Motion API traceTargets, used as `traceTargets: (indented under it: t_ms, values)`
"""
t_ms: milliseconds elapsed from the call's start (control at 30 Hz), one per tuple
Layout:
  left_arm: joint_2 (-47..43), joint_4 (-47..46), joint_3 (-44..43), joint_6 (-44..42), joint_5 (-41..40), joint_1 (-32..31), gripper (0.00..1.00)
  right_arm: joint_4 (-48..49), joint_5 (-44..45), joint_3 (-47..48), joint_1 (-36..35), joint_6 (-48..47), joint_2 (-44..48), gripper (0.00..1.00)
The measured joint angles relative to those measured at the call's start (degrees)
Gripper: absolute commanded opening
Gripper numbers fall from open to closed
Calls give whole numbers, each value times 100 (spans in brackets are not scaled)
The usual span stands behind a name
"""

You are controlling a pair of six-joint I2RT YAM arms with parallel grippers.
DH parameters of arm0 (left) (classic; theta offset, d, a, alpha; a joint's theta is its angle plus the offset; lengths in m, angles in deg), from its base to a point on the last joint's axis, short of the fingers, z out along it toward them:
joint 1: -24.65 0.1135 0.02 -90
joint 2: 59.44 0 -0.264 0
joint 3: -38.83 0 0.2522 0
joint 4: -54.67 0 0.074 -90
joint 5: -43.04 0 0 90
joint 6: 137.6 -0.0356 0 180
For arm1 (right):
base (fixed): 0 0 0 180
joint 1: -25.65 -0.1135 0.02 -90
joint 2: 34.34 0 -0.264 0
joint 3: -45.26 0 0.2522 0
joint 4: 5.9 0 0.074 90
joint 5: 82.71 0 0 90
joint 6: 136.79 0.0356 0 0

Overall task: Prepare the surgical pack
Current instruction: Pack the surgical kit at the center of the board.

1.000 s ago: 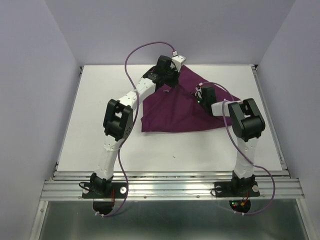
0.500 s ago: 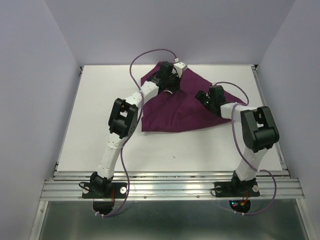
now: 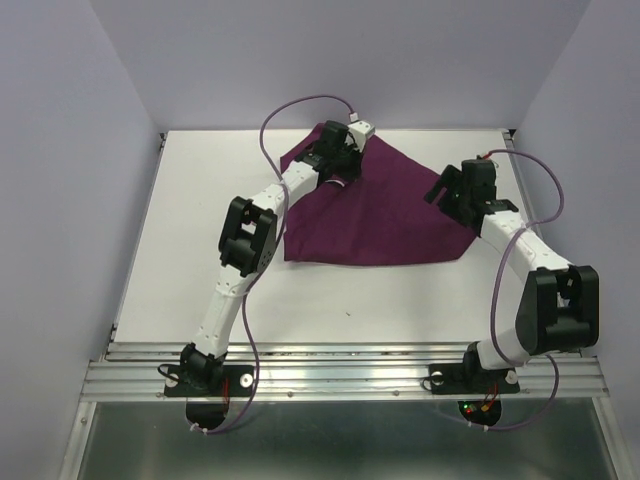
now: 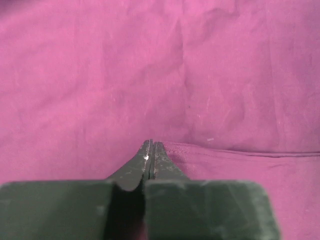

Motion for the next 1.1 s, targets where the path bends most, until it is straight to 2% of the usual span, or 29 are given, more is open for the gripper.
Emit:
traceTargets:
  t_ms: [33, 133, 200, 367, 433, 500, 533, 600, 633, 667, 733, 767, 833, 900, 933, 1033, 1100]
  values:
    - [37, 22, -94, 0, -2, 0, 44, -59, 11, 52, 0, -48, 48, 83]
    - [151, 26, -387, 46, -35, 0, 73, -164, -55, 190, 0, -184, 66, 81]
    - [149, 26, -433, 39, -33, 0, 80, -219, -190, 240, 0, -278, 63, 80]
    - [125, 74, -476, 57, -157, 2, 81, -275, -509, 372, -151, -431, -81, 78]
    - [61, 203, -476, 55, -369, 4, 78, -289, -581, 516, -306, -483, -236, 77]
    - [-98, 391, -476, 59, -649, 26, 70, -297, -623, 767, -520, -542, -483, 75]
    - [-208, 455, -459, 101, -758, 37, 59, -271, -654, 938, -684, -581, -680, 75]
    - [-573, 555, -278, 269, -960, 125, 45, -308, -682, 1274, -953, -662, -1032, 71]
    - [-748, 592, -164, 337, -988, 179, 45, -304, -684, 1423, -1088, -704, -1189, 69]
    - [-1003, 623, 11, 481, -990, 317, 33, -315, -684, 1530, -1174, -737, -1309, 68]
    - [-1427, 586, 361, 782, -962, 634, 20, -391, -693, 1893, -1432, -824, -1672, 66]
    - [-1567, 586, 505, 970, -942, 778, 0, -407, -688, 2052, -1537, -859, -1829, 64]
    - [-1974, 450, 1043, 1368, -807, 1397, 0, -450, -691, 2286, -1711, -901, -2065, 62]
    - [-2083, 420, 1300, 1591, -763, 1784, 0, -509, -691, 2557, -1814, -955, -2312, 61]
    - [-2096, 385, 1545, 1768, -743, 2173, 0, -573, -695, 2704, -1836, -962, -2430, 60]
    - [-1919, 442, 1893, 2002, -765, 2651, 0, -710, -693, 3381, -1838, -1019, -2957, 60]
    - [-1633, 520, 2002, 2153, -800, 2758, 0, -756, -693, 3797, -1860, -1088, -3279, 60]
